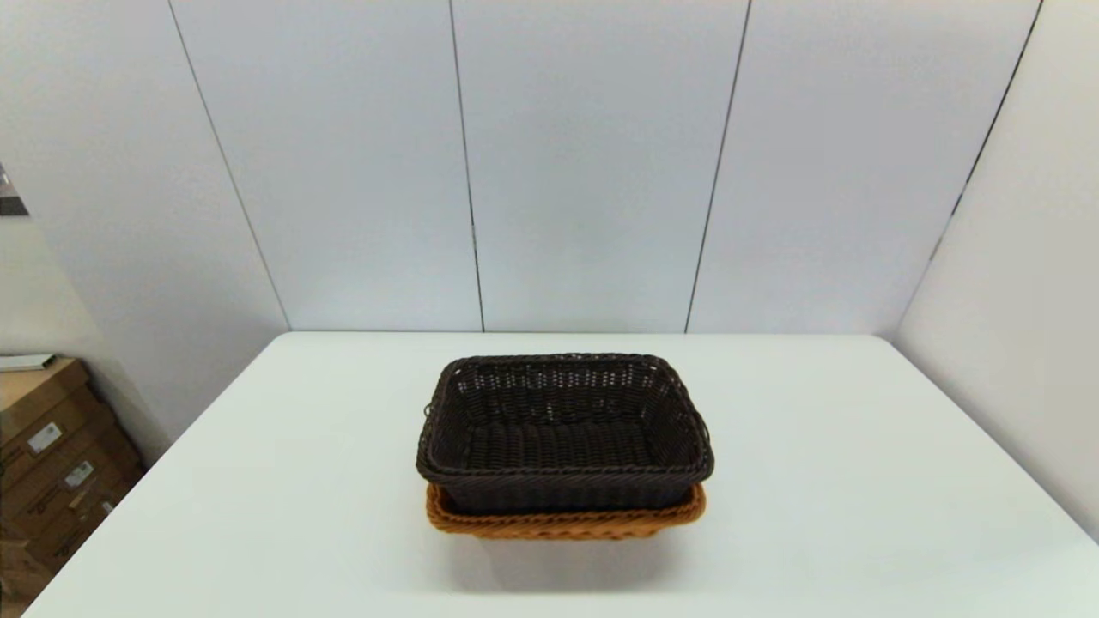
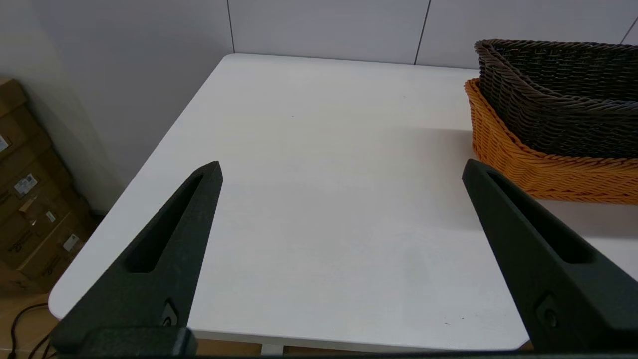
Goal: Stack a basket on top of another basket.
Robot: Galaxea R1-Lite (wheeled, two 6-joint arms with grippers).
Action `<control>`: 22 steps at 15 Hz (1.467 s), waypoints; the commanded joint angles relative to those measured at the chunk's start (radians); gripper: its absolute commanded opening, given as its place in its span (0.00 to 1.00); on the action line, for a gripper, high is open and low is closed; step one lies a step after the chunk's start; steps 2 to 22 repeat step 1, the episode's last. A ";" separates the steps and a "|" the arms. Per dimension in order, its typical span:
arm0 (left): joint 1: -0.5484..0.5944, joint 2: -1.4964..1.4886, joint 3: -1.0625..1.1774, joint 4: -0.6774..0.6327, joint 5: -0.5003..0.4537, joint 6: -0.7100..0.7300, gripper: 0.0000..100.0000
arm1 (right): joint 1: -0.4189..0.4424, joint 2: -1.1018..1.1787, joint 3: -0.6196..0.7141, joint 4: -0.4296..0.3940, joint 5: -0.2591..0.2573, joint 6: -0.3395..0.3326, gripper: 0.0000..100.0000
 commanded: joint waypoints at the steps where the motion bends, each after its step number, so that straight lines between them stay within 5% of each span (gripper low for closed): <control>1: 0.000 0.000 0.000 0.001 0.001 -0.001 1.00 | 0.000 0.000 0.001 0.000 0.002 -0.001 1.00; 22: 0.000 0.000 0.000 0.001 0.001 -0.001 1.00 | 0.000 0.000 0.001 0.000 0.002 -0.001 1.00</control>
